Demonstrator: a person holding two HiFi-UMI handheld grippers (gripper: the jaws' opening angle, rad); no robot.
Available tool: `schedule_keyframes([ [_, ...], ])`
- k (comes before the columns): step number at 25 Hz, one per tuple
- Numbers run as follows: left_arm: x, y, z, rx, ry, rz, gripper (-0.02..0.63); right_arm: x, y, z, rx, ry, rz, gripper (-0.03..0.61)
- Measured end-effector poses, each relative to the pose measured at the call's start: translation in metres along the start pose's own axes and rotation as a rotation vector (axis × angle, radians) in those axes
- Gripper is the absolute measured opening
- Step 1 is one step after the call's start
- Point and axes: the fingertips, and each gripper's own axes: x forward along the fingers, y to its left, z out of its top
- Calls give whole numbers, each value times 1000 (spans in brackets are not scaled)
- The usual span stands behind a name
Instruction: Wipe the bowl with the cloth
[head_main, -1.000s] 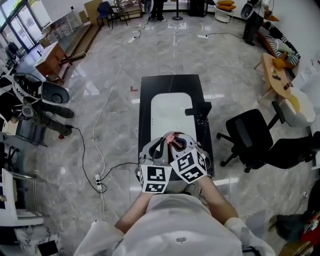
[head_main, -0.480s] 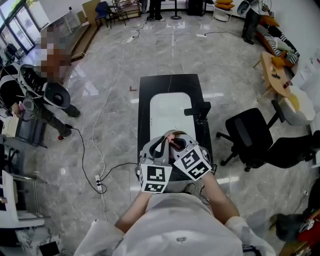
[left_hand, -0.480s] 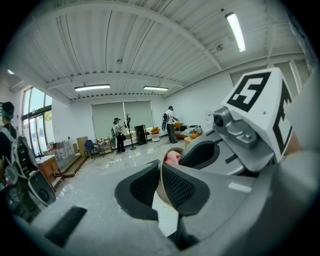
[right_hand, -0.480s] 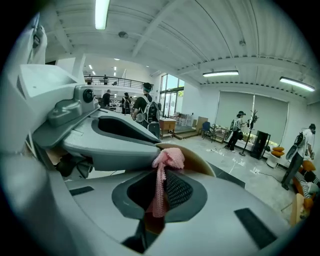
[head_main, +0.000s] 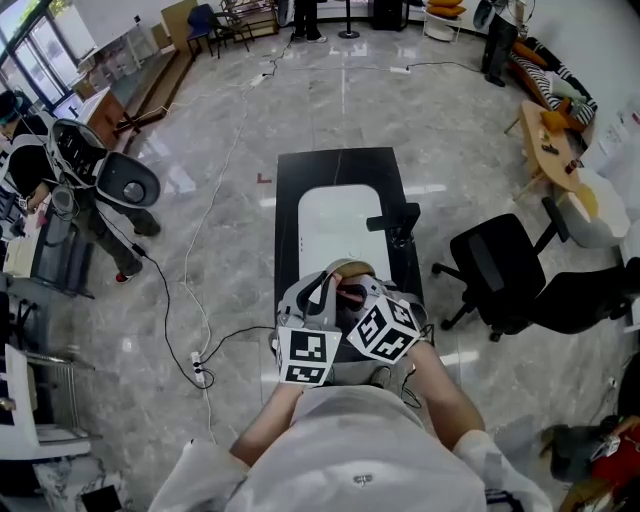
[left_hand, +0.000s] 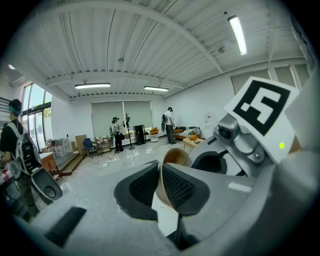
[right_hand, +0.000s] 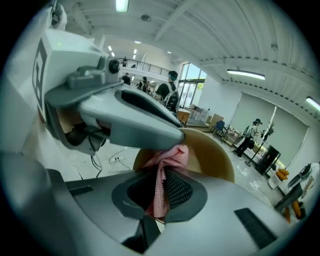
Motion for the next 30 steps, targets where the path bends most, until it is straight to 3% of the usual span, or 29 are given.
schedule_keyframes([
  [5, -1, 4, -2, -12, 11, -1, 26, 1, 3, -14, -110, 91, -13, 26],
  [12, -1, 8, 3, -11, -2, 8, 26, -10, -25, -24, -267, 189, -161, 26],
  [16, -1, 9, 6, -18, -17, 13, 26, -11, -24, -24, -314, 199, -193, 26],
  [25, 0, 3, 3, -21, -21, -6, 26, -1, 1, -13, -240, 139, -104, 26],
  [30, 0, 0, 3, -43, -27, -23, 26, -3, 0, -1, -157, 57, -98, 26],
])
